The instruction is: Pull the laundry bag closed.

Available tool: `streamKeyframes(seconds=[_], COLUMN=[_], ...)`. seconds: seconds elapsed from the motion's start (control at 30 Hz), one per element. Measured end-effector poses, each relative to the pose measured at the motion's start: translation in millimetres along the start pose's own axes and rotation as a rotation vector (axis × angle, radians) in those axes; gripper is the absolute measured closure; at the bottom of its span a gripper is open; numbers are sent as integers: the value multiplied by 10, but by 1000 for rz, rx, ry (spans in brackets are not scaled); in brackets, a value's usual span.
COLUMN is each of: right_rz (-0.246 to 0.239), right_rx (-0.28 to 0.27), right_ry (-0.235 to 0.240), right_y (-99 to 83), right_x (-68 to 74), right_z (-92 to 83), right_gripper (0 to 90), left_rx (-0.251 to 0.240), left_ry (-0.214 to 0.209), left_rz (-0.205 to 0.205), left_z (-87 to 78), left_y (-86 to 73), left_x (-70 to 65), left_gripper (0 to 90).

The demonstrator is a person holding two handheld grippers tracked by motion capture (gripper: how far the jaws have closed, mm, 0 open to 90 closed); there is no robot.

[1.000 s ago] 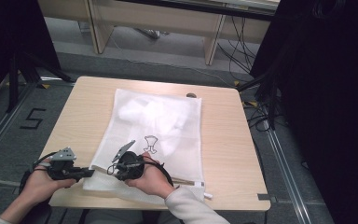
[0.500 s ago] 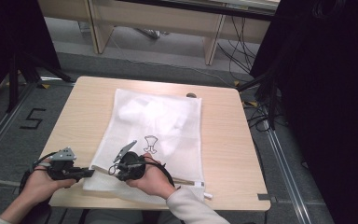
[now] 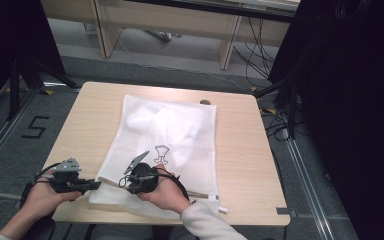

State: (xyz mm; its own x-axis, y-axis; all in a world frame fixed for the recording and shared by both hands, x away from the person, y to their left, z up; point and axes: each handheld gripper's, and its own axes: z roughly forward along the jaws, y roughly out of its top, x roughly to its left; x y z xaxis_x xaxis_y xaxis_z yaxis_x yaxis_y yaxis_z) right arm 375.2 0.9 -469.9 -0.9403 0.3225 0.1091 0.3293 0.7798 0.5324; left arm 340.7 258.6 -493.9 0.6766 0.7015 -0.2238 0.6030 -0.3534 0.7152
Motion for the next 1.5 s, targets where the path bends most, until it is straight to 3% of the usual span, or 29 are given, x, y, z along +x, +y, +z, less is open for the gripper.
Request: streamKeyframes(seconds=[1.5], right_rz=[25], right_rx=[24], right_ry=[-16], right_y=[-93], right_x=[-59], right_z=[-71], right_gripper=[824], left_rx=[-5], left_ry=[2], left_rz=[0], left_z=[-10], left_y=[1], left_x=[11], left_gripper=[850])
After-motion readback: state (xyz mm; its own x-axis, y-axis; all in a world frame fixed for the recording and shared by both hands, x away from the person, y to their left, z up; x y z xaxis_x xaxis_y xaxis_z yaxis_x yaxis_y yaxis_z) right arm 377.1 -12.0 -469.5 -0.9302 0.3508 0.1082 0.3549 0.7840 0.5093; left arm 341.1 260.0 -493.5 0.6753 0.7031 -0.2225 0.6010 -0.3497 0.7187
